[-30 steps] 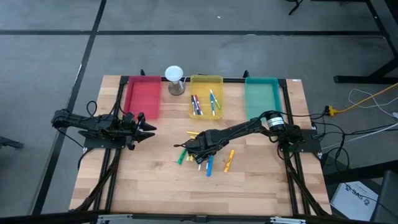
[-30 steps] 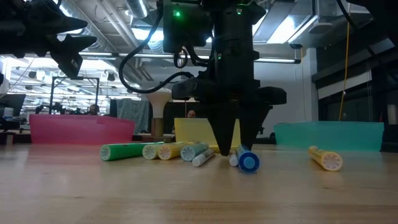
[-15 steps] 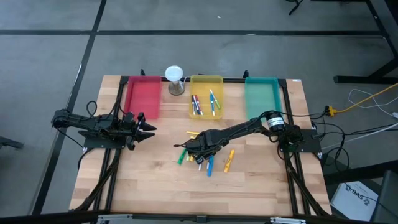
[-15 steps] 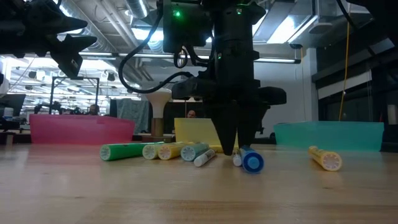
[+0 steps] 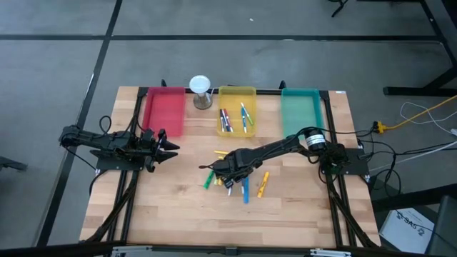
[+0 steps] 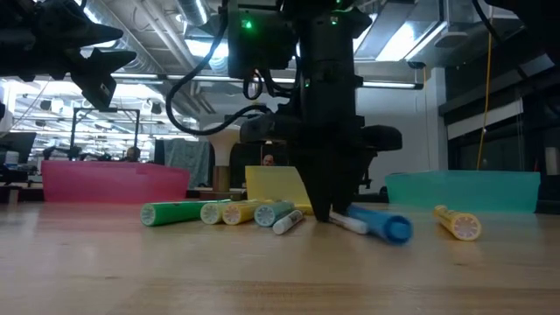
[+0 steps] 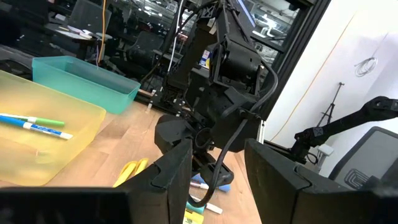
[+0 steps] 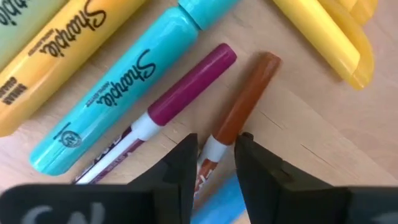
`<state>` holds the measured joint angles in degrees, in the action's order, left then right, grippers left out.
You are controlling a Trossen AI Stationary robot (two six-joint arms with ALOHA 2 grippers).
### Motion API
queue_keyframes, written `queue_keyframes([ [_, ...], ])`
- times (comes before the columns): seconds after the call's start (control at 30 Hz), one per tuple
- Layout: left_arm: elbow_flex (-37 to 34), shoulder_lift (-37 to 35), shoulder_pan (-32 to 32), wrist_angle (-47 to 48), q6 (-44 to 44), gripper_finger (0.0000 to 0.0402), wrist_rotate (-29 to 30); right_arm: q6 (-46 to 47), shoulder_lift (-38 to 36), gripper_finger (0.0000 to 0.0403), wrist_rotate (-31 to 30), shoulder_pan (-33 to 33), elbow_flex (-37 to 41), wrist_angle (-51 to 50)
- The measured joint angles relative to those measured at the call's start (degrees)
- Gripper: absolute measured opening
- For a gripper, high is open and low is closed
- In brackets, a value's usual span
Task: Pick & Place Markers
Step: Put the brown marker into the yellow bin
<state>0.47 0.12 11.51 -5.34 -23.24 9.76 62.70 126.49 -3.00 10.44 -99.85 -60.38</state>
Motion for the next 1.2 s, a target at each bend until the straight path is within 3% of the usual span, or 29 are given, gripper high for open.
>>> queue_keyframes([
  [0.43,0.00,0.00,0.00,0.00,0.00,0.0143,0.00,-1.93,0.14,0.0042,0.19,-0.22,-0.04,0.56],
  [1.2,-0.01,0.00,0.01,0.00,0.00,0.0143,0.00,-4.30,0.25,0.0031,0.17,-0.28,-0.02,0.62],
])
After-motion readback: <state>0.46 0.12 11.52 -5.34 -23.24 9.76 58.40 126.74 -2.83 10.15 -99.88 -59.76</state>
